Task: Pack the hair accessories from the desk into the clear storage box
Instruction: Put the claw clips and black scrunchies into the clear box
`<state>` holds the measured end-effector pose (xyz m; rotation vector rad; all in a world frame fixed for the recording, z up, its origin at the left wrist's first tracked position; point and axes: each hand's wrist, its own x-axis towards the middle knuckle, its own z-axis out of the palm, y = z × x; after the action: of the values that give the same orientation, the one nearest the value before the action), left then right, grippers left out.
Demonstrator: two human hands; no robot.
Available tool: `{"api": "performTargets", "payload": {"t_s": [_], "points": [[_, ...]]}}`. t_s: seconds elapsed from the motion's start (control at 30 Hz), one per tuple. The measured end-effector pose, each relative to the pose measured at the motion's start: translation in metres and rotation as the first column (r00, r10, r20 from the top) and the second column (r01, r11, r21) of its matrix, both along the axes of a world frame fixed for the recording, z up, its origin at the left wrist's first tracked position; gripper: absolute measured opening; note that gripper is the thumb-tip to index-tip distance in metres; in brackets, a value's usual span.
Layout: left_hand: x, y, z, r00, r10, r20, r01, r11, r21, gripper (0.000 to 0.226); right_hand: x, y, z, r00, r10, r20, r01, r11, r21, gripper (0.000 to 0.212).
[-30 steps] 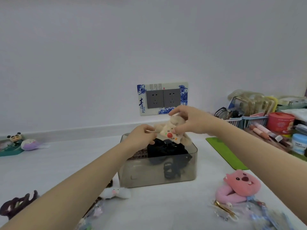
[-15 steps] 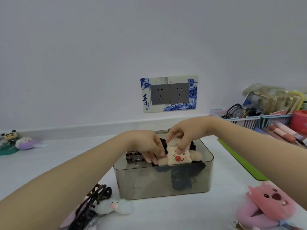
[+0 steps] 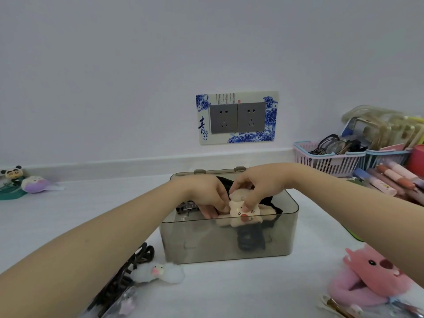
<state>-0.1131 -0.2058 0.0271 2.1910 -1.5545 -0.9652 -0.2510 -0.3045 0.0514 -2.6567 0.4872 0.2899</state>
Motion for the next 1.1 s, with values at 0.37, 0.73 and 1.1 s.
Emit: {"api": "performTargets", "payload": {"t_s": [0.37,0.73,1.1], "points": [[-0.012,0.016,0.004,0.992,-0.109,-0.061,0.112,0.992,0.051,0.023,-0.006,-0.001,-0.005,0.999,-0.034,0.006,0.034,0.999,-0.003,0.048],[-0.024,0.021,-0.005,0.972,-0.128,-0.196,0.169,0.963,0.209,0.017,-0.014,0.003,-0.006,0.997,-0.058,0.058,0.067,0.985,-0.161,0.045],[-0.052,0.005,-0.013,0.999,-0.011,-0.046,0.020,0.981,0.193,0.047,-0.021,-0.002,-0.007,0.994,-0.085,0.073,0.101,0.963,-0.249,0.043]]}}
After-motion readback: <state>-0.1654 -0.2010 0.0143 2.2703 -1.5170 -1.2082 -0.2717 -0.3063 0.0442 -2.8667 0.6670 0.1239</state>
